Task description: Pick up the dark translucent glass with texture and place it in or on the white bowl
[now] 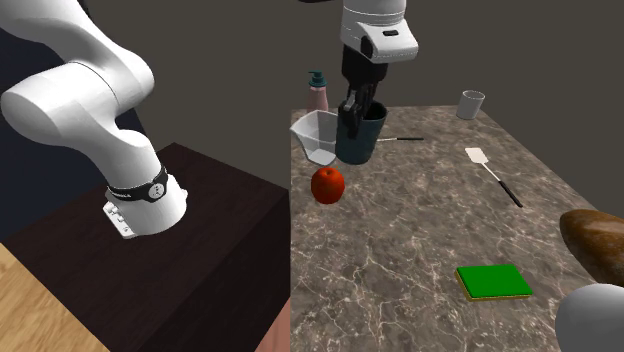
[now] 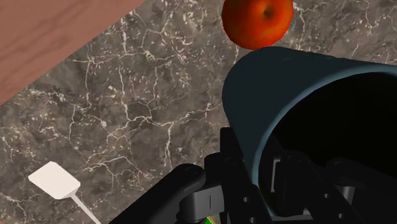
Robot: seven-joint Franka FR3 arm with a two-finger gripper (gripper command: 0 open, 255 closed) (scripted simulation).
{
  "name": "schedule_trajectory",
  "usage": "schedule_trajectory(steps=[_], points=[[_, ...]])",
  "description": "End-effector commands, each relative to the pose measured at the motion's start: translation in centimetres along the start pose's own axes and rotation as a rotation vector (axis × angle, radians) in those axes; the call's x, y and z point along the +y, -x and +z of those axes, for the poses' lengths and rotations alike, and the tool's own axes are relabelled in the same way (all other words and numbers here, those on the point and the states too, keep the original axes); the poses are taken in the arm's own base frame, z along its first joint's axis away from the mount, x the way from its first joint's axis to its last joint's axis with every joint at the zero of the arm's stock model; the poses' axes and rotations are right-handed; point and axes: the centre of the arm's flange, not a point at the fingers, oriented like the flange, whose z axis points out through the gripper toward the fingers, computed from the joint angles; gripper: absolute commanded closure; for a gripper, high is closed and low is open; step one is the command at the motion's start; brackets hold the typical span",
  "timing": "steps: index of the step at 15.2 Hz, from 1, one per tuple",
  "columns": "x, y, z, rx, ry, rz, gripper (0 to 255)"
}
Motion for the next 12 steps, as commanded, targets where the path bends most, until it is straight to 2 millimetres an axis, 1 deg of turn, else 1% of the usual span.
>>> schedule_trajectory(steps=[1, 12], points=[[-2.1, 2.0, -0.1, 0.001, 0.000, 0.002, 255], [-13.1, 11.5, 0.2, 0.001, 0.000, 0.002, 255]])
